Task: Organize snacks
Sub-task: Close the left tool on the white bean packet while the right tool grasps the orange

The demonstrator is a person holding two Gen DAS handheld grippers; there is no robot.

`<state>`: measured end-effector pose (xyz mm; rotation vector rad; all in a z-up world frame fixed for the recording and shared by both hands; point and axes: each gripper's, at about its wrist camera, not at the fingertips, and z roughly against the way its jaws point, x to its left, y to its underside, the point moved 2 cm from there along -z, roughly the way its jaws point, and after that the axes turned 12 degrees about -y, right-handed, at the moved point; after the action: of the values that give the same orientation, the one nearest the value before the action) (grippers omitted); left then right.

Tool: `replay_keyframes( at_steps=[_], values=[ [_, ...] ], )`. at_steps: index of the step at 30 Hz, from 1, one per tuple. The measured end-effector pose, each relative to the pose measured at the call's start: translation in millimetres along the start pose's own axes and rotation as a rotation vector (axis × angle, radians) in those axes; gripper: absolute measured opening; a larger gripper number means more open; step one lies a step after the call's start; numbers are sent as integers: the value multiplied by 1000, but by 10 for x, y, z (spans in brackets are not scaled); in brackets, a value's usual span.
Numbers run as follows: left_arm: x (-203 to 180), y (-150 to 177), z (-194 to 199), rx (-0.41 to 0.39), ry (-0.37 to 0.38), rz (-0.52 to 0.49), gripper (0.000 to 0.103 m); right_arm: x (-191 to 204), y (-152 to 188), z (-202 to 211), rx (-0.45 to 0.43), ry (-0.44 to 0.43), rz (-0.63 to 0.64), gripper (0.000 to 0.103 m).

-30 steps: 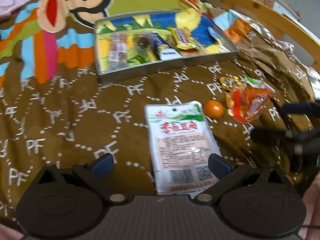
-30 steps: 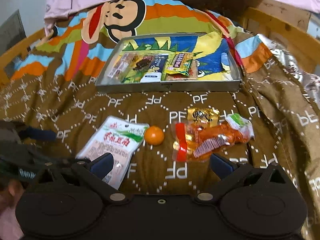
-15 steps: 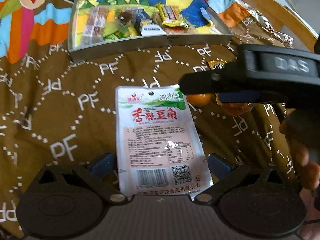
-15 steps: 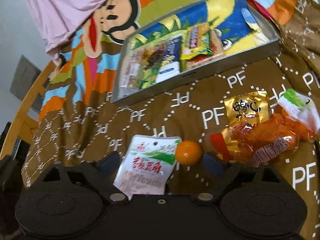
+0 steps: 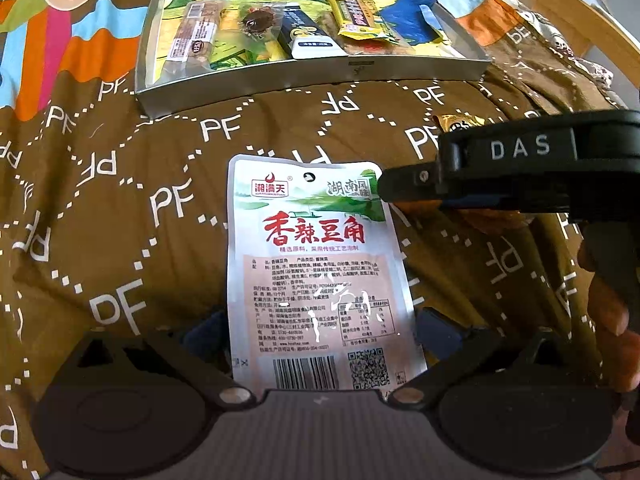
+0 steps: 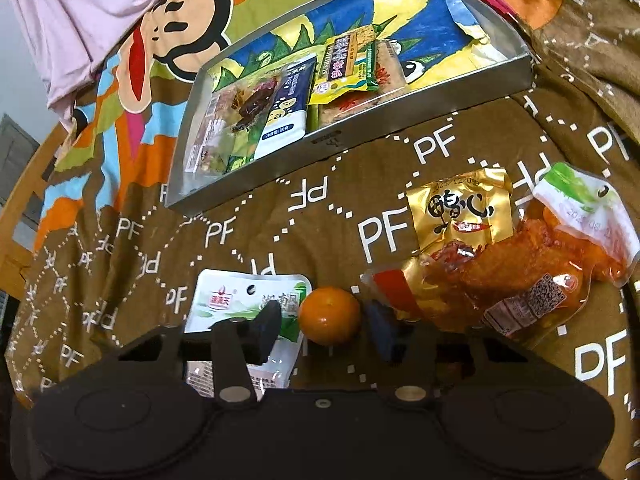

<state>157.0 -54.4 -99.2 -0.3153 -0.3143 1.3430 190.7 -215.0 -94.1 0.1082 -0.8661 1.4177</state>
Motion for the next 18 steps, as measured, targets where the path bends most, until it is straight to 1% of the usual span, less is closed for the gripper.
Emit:
replay_keyframes(
  at_steps=[4,8,10,12,13,14,16,18],
  values=[
    [4,-27,11,-15,11,43,102,-49,-7,21,-7,-22,-44,48],
    [29,-55,-26,-8,17,95,102,-54,-8,25,-7,-26,-48,49],
    [9,-68,-59,-3,5,91,102,-56,-5,25,-6,-26,-46,50],
    [-36,-69,-100,-1,-18,45,102,-39,5,18,-5,-20,-36,49],
    [-57,-64,-105,-5,-27,22,102,-25,10,15,-4,-15,-28,48],
    [-60,-56,-97,-14,-30,19,101,-10,17,14,-4,-6,-17,47],
    [-42,-47,-78,-20,-33,21,97,17,33,11,-4,22,10,38],
    [-11,-40,-50,-22,-28,32,94,15,42,20,-5,23,16,36]
  ],
)
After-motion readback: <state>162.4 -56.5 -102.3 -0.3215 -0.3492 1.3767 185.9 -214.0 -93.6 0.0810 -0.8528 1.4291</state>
